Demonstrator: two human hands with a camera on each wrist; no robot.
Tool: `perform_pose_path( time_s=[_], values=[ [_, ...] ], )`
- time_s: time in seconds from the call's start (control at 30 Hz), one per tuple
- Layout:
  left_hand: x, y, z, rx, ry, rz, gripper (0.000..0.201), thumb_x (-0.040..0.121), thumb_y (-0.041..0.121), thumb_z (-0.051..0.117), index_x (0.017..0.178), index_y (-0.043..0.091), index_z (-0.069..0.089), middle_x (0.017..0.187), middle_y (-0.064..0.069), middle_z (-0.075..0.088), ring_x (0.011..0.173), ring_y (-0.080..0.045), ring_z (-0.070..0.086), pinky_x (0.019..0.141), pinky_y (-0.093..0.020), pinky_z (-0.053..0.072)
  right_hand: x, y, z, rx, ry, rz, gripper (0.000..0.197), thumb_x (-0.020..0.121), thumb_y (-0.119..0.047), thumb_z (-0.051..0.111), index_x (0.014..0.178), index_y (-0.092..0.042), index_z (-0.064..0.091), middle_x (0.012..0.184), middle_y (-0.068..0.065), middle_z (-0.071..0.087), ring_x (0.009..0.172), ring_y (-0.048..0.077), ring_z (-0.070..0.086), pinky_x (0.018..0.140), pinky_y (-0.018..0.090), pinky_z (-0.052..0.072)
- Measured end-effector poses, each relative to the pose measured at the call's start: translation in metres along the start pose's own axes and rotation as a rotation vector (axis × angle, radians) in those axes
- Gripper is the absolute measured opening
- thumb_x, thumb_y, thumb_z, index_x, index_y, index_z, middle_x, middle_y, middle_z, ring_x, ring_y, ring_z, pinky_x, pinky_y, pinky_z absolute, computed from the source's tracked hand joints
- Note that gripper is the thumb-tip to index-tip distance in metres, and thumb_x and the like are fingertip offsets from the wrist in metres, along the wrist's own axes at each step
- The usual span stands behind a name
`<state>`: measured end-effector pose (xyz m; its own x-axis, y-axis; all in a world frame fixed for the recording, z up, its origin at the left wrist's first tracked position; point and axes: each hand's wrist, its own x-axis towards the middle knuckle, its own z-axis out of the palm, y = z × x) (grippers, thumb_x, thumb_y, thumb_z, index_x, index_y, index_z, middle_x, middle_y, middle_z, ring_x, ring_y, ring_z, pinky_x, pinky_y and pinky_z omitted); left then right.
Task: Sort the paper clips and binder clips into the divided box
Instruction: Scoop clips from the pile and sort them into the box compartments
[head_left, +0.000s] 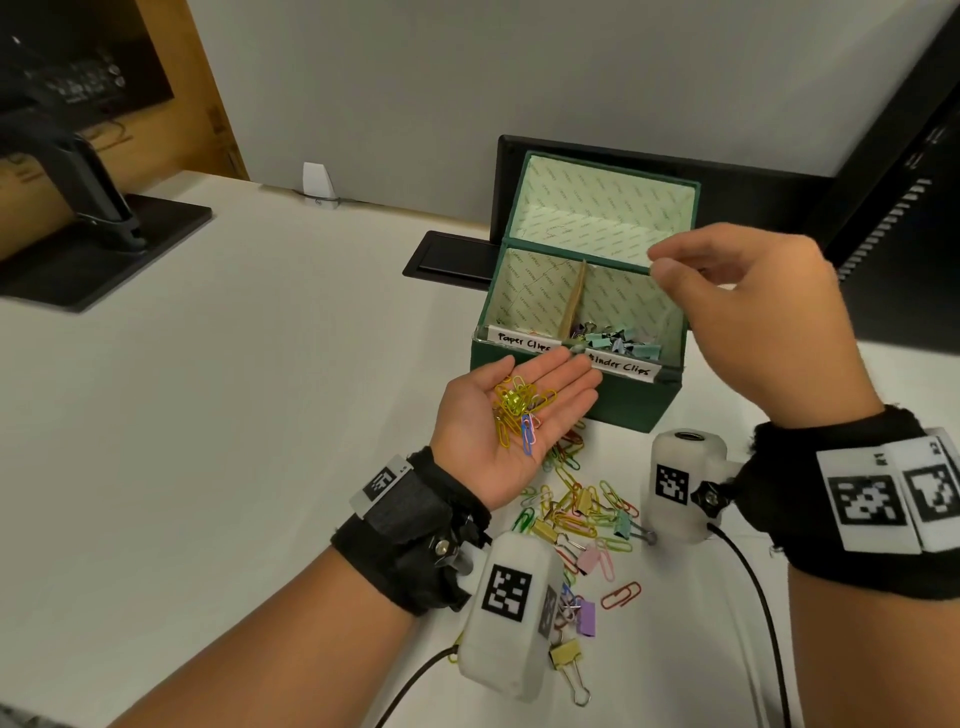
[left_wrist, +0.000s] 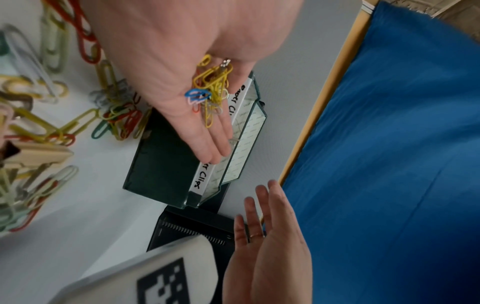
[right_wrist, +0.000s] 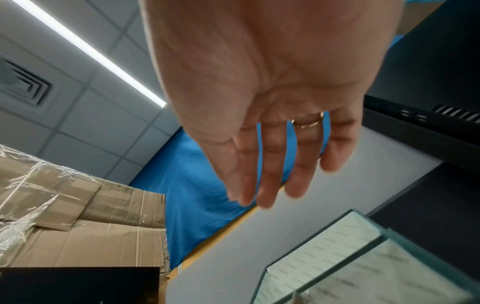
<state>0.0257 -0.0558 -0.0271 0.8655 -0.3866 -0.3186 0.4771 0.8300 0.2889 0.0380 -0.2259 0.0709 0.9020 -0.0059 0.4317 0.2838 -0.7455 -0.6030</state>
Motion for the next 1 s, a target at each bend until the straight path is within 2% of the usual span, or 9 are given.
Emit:
perform_pose_path(
  time_s=[0.2,0.37,0.47,0.57,0.63,0.7,0.8,0.93,1.0],
  values=[
    [-0.001,-0.002,-0.001,-0.021,-0.04,0.019,0.051,0.1,0.023,0.029,0.107,-0.013,0.065,0.108,-0.027,0.067,0.09,-0.037,0.069,0.079,-0.047,0.058,-0.015,-0.018,0.023,-0.116,-0.543,-0.076,0.013,0.082,-0.04,0.07,0.093,-0.035,0.075,0.081,-0.019,0.069,0.075,-0.008,0.059,0.063,0.008,0.042],
    [-0.002,-0.002,-0.001,-0.025,-0.048,0.015,0.053,0.098,0.021,0.032,0.082,-0.009,0.073,0.092,-0.022,0.071,0.081,-0.032,0.071,0.069,-0.035,0.059,-0.02,-0.023,0.037,-0.178,-0.644,-0.129,0.038,0.071,-0.025,0.081,0.107,-0.033,0.073,0.093,-0.014,0.069,0.091,0.005,0.062,0.085,0.033,0.054],
    [0.003,-0.002,-0.004,0.01,0.057,0.031,0.042,0.097,0.021,0.036,0.092,-0.006,0.068,0.086,-0.016,0.068,0.075,-0.028,0.069,0.069,-0.033,0.056,-0.026,-0.03,0.044,-0.264,-0.678,-0.164,0.043,0.07,-0.029,0.08,0.111,-0.037,0.069,0.096,-0.012,0.067,0.093,0.012,0.059,0.082,0.035,0.052],
    [0.008,-0.002,-0.011,0.01,0.133,0.017,0.037,0.095,0.02,0.043,0.128,0.005,0.053,0.106,-0.008,0.053,0.09,-0.023,0.058,0.087,-0.03,0.046,-0.033,-0.037,0.054,-0.264,-0.677,-0.187,0.045,0.073,-0.024,0.079,0.114,-0.037,0.067,0.089,-0.014,0.063,0.081,0.007,0.057,0.068,0.021,0.046],
    [0.01,-0.004,-0.012,-0.025,0.155,0.007,0.029,0.093,0.018,0.046,0.121,0.011,0.051,0.103,-0.005,0.047,0.089,-0.02,0.053,0.103,-0.027,0.037,-0.035,-0.038,0.06,-0.282,-0.629,-0.207,0.039,0.077,-0.02,0.075,0.113,-0.034,0.069,0.092,-0.009,0.064,0.084,0.01,0.058,0.071,0.021,0.044],
    [0.008,-0.004,-0.011,-0.043,0.168,0.018,0.019,0.094,0.017,0.044,0.094,0.005,0.059,0.086,-0.005,0.047,0.081,-0.018,0.051,0.109,-0.026,0.028,-0.035,-0.037,0.065,-0.299,-0.586,-0.196,0.028,0.078,-0.018,0.072,0.104,-0.027,0.072,0.097,-0.003,0.069,0.091,0.015,0.064,0.08,0.026,0.05],
    [0.003,-0.004,-0.008,-0.054,0.134,0.039,0.049,0.098,0.018,0.037,0.061,0.0,0.064,0.069,-0.009,0.055,0.065,-0.021,0.059,0.09,-0.028,0.046,-0.031,-0.034,0.067,-0.234,-0.563,-0.117,0.02,0.077,-0.018,0.074,0.097,-0.02,0.075,0.093,0.0,0.071,0.088,0.017,0.066,0.082,0.031,0.053],
    [-0.002,-0.003,-0.001,-0.056,0.105,0.061,0.04,0.099,0.023,0.036,0.084,-0.005,0.06,0.078,-0.018,0.066,0.07,-0.026,0.063,0.097,-0.031,0.038,-0.028,-0.03,0.062,-0.08,-0.506,-0.043,0.016,0.077,-0.011,0.075,0.09,-0.02,0.078,0.08,-0.002,0.073,0.074,0.012,0.067,0.072,0.026,0.055],
    [-0.001,-0.003,-0.001,-0.058,0.094,0.061,0.038,0.1,0.025,0.033,0.09,-0.004,0.056,0.079,-0.019,0.067,0.062,-0.024,0.062,0.084,-0.027,0.038,-0.026,-0.028,0.059,-0.006,-0.498,0.017,0.015,0.077,-0.009,0.075,0.086,-0.019,0.078,0.074,-0.001,0.073,0.068,0.013,0.069,0.067,0.026,0.057]
  ],
)
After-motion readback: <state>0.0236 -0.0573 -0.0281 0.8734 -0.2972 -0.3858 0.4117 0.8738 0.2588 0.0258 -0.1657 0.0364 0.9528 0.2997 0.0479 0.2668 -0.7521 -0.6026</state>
